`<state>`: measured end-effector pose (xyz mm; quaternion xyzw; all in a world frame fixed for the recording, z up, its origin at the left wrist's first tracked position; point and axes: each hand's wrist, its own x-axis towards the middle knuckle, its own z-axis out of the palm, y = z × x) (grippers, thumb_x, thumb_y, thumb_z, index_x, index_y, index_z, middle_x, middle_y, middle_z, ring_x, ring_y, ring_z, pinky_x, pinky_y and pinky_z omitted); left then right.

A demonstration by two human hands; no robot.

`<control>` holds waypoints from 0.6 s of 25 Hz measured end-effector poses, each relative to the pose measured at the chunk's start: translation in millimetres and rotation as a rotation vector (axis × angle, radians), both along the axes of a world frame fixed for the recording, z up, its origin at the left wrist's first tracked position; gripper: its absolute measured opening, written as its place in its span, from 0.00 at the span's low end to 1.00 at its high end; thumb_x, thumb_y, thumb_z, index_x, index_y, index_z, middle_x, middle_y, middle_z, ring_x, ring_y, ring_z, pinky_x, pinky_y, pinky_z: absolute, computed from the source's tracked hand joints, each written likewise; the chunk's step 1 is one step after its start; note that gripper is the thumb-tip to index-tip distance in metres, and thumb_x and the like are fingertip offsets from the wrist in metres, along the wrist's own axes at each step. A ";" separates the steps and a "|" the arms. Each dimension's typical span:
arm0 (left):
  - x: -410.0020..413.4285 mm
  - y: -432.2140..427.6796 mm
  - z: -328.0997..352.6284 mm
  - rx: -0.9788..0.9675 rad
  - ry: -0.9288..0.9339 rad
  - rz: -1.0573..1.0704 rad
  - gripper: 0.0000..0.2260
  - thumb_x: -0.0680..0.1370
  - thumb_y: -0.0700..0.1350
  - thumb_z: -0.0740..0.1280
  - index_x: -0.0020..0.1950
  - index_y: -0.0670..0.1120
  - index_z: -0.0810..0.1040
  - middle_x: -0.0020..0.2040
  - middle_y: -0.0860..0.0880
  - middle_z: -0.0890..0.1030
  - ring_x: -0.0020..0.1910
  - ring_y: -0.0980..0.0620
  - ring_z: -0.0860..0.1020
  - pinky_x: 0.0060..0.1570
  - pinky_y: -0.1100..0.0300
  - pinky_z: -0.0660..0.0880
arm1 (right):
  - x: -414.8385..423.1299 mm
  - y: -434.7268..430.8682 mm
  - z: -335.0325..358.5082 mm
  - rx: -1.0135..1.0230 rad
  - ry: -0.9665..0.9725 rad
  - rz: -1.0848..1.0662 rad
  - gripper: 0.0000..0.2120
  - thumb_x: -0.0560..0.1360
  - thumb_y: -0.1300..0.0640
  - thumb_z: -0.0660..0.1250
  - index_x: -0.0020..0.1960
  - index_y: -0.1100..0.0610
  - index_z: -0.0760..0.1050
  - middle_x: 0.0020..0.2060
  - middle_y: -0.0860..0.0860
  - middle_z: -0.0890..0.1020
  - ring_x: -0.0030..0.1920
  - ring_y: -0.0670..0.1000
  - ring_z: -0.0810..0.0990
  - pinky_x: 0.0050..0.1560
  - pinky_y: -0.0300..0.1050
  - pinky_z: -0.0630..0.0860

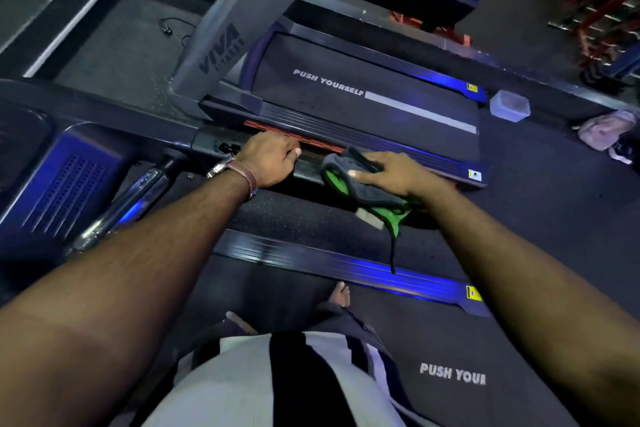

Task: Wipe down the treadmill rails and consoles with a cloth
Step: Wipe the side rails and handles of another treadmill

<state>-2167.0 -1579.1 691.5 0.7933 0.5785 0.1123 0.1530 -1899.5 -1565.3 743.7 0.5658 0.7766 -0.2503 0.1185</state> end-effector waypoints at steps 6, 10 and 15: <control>6.5 -5.4 -4.6 0.129 0.014 0.153 0.14 0.78 0.46 0.55 0.42 0.41 0.76 0.39 0.42 0.80 0.40 0.40 0.76 0.42 0.50 0.71 | -38.5 7.1 -25.0 0.100 0.034 0.257 0.33 0.77 0.32 0.55 0.72 0.53 0.71 0.73 0.47 0.68 0.69 0.51 0.71 0.67 0.47 0.70; 16.9 -9.0 -2.5 0.158 0.093 0.263 0.11 0.79 0.44 0.56 0.42 0.42 0.75 0.40 0.41 0.79 0.42 0.40 0.75 0.45 0.50 0.68 | -5.2 39.7 -23.1 -0.150 -0.014 0.149 0.30 0.77 0.33 0.57 0.48 0.60 0.80 0.43 0.54 0.82 0.41 0.52 0.79 0.42 0.43 0.73; 34.4 -15.0 -3.9 0.097 0.333 0.549 0.20 0.81 0.50 0.51 0.49 0.42 0.79 0.49 0.41 0.81 0.51 0.39 0.75 0.61 0.47 0.65 | -48.6 64.6 -28.6 -0.633 0.273 -0.066 0.23 0.84 0.60 0.54 0.30 0.55 0.70 0.14 0.46 0.70 0.19 0.47 0.71 0.18 0.33 0.64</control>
